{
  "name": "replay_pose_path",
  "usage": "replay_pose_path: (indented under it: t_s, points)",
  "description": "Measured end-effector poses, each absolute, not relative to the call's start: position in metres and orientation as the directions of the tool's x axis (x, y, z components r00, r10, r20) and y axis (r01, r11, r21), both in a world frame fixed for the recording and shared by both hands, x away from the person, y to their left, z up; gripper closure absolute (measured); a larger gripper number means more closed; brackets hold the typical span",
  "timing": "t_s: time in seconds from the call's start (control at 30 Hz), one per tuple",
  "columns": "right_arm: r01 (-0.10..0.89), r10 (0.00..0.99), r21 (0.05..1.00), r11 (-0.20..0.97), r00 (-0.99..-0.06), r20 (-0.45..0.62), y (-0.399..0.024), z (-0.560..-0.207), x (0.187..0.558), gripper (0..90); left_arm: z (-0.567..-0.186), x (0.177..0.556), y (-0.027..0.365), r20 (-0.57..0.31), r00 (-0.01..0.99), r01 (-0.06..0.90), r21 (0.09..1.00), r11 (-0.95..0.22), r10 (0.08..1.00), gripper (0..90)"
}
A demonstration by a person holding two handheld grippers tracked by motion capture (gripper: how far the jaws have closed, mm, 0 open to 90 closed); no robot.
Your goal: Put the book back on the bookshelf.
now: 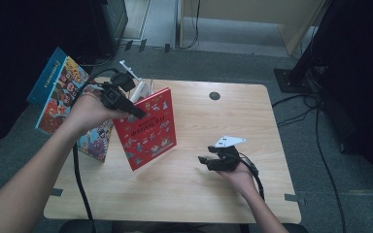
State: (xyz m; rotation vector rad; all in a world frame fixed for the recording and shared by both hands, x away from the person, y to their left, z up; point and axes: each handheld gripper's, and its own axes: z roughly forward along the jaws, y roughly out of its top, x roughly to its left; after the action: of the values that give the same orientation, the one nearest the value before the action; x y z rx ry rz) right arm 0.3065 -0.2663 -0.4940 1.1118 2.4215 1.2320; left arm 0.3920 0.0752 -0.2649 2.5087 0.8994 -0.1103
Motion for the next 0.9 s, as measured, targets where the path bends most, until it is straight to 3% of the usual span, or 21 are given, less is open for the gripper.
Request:
replay_pose_path:
  t_s: [0.23, 0.4, 0.53, 0.9]
  points:
    - [0.558, 0.72, 0.74, 0.376, -0.678, 0.146, -0.255, -0.509, 0.308, 37.9, -0.262, 0.388, 0.097, -0.241, 0.749, 0.655, 0.412, -0.633, 0.617, 80.1]
    - [0.52, 0.724, 0.737, 0.433, -0.687, 0.059, -0.248, -0.514, 0.308, 38.8, -0.262, 0.384, 0.112, -0.24, 0.723, 0.68, 0.41, -0.607, 0.648, 80.1]
    - [0.523, 0.73, 0.733, 0.434, -0.681, 0.055, -0.246, -0.518, 0.308, 39.3, -0.262, 0.38, 0.127, -0.253, 0.695, 0.707, 0.41, -0.576, 0.673, 80.0]
    - [0.491, 0.734, 0.757, 0.432, -0.679, 0.022, -0.241, -0.523, 0.305, 34.0, -0.261, 0.373, 0.162, -0.281, 0.629, 0.761, 0.412, -0.501, 0.725, 80.0]
